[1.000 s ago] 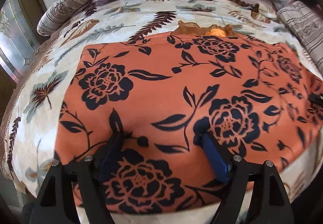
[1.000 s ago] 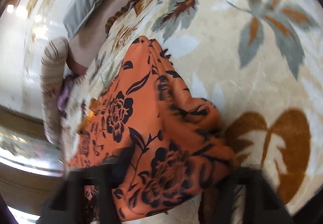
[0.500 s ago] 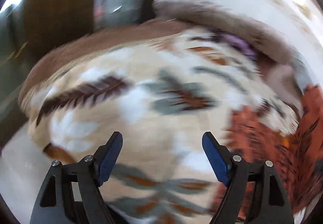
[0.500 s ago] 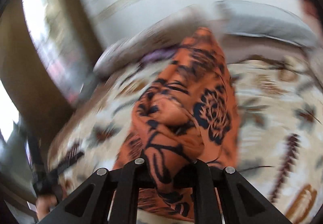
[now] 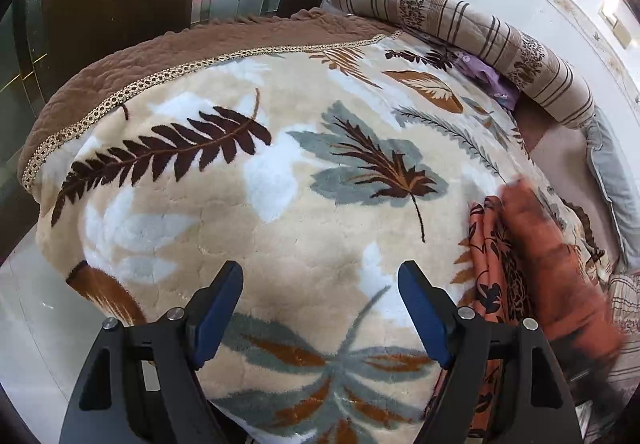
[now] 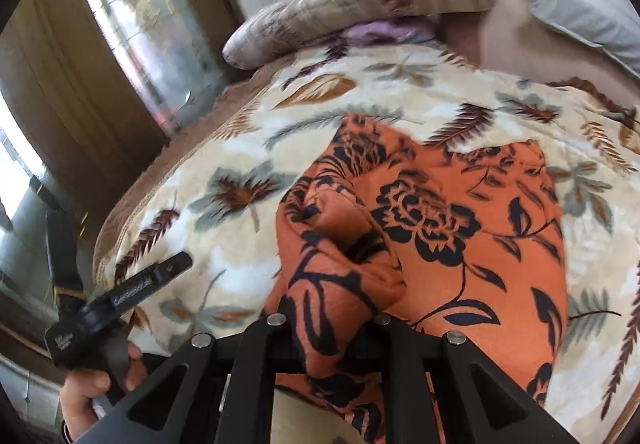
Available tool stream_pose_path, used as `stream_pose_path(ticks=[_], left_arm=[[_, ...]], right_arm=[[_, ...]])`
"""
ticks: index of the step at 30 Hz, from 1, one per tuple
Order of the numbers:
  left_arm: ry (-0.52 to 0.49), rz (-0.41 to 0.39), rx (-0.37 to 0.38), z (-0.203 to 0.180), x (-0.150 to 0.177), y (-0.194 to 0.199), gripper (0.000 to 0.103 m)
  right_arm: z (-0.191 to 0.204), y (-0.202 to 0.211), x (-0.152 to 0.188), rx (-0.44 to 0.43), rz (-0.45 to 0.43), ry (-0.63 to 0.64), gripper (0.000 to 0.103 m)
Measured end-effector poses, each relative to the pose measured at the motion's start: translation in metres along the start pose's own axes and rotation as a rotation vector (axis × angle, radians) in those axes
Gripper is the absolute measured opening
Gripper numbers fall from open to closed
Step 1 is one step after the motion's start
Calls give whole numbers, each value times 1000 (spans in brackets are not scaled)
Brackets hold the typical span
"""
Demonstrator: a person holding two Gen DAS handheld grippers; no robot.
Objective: Fold small clothes
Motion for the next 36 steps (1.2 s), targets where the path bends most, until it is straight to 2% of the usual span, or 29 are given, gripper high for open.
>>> stream_pose_path(ticks=[1,2,3,4,5,6,7,11,14,17,19,20,21,22,23,24,25,26,29,33,36], left_arm=[[0,0,-2,1,0,0,80],[2,-1,1,2,1,2,80],[4,-1,11,4,2,3,80],[4,-4,16,5,3,4,80],[3,-12,18,6,4,6,80],[-1,-19,23,6,4,8,80],[-14,-26,37,4,5,11,80],[-114,-29,134,-17,20,30,80],[-280,-27,189,-54,47,51,80],[-379,32,218,-87,66,53,80],[-415,67,219,-104,71,47,76],[-416,84,204,-109,71,42,65],[-405,115,195,-111,68,33,42],[-359,192,171,-105,62,14,32],[-294,250,147,-91,57,-2,25],[-228,290,150,-76,56,-15,29],[-159,313,216,-57,55,-23,32],[-153,312,241,-54,54,-22,33],[-214,267,186,-65,54,-3,32],[-296,98,65,-85,54,39,33],[-362,7,56,-104,53,60,34]], right_arm=[[4,-25,8,7,51,24,18],[7,-41,17,27,80,44,28],[7,-48,22,39,76,60,28],[8,-43,29,38,18,70,31],[9,-36,33,10,-3,68,52],[9,-30,36,-44,8,56,81],[9,-24,42,-66,6,50,85],[5,13,71,-113,-79,57,85],[-21,29,97,-142,-117,-49,85],[-54,40,110,-169,-156,-150,85],[-71,49,113,-179,-178,-191,85],[-79,52,114,-189,-188,-211,85],[-82,54,116,-200,-194,-220,85],[-87,55,118,-214,-195,-228,85],[-89,54,115,-219,-191,-232,85],[-91,53,114,-223,-186,-237,85],[-94,50,113,-242,-180,-243,85],[-96,50,115,-258,-178,-248,85],[-107,50,117,-306,-179,-281,85],[-120,57,116,-366,-192,-316,85],[-140,69,114,-413,-218,-376,85]])
Point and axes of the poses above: each gripper's, at about its wrist camera, not at the fingertips, and y roughly against the way its jaws point, z to its left, x to its underside, the point moved 1 cm from there along -y, roughly the way its jaws point, and after that the axes turned 14 degrees about z, right-handed, at the moved point
